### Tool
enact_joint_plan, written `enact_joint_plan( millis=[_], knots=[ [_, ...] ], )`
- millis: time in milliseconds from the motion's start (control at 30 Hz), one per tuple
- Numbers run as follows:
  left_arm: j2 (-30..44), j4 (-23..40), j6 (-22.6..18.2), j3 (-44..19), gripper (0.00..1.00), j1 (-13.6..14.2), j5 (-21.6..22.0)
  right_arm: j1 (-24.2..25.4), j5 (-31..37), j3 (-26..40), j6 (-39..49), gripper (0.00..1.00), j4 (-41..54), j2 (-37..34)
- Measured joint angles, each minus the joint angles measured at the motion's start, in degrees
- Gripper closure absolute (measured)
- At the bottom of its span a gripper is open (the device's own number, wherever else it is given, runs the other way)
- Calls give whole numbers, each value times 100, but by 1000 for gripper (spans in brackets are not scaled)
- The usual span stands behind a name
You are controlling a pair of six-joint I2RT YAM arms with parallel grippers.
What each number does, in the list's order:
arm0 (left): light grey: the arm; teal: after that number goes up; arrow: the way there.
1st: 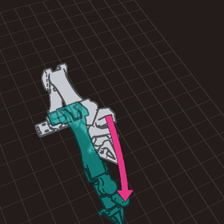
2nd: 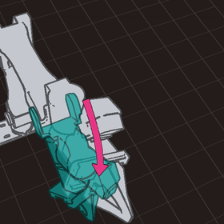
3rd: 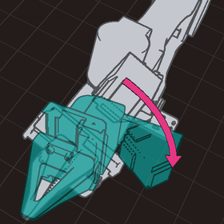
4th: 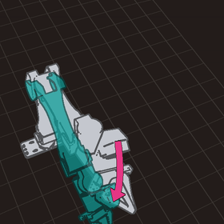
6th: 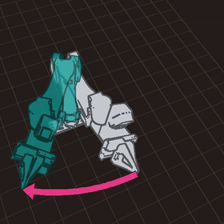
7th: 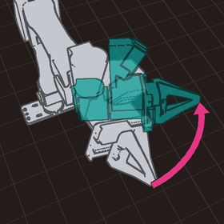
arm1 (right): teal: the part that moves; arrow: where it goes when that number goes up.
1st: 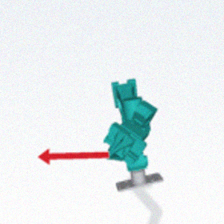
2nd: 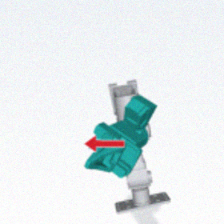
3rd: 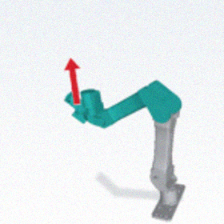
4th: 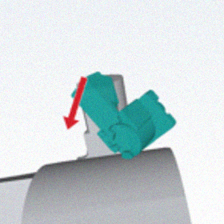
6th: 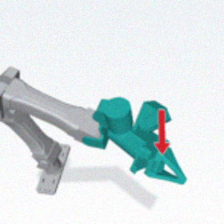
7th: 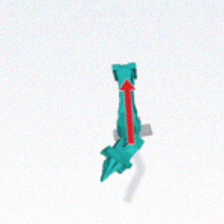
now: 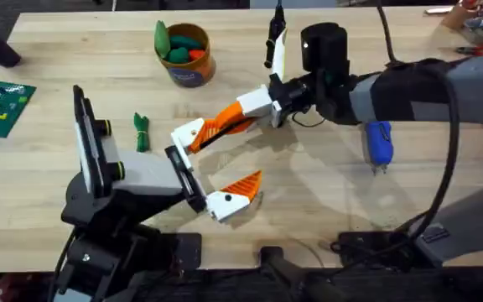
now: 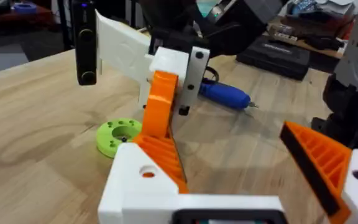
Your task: Pick up the gripper from the table and insert it into the empty holder that is missing its gripper. Then pick up a screw, insert it into the mounting hole, and use the screwdriver to tighten it. Finally, clean up the table by picking up the vegetable and placing it into the bucket.
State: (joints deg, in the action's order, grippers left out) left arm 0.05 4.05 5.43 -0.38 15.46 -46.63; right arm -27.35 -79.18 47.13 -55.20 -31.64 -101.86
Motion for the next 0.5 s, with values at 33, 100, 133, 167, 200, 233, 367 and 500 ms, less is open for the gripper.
enact_joint_plan(
  millis=[33,100,133,167,200,233,367,500],
  knots=[
    [0,0,20,0,15,-6,13,-10,30,0,-8,982,-7,0],
    [0,0,60,0,15,-15,32,-26,87,0,-13,982,-11,1],
    [0,0,78,0,14,-21,40,-31,117,0,-15,982,-12,1],
    [0,0,92,0,14,-25,49,-35,143,0,-16,982,-14,2],
    [0,0,103,0,14,-27,59,-40,169,0,-21,982,-17,5],
    [0,0,110,0,14,-28,71,-45,193,0,-28,982,-17,10],
    [0,-2,110,0,14,-28,124,-67,312,0,-71,982,-16,54],
    [2,-4,127,0,15,-28,169,-84,422,0,-140,982,-30,66]
  ],
)
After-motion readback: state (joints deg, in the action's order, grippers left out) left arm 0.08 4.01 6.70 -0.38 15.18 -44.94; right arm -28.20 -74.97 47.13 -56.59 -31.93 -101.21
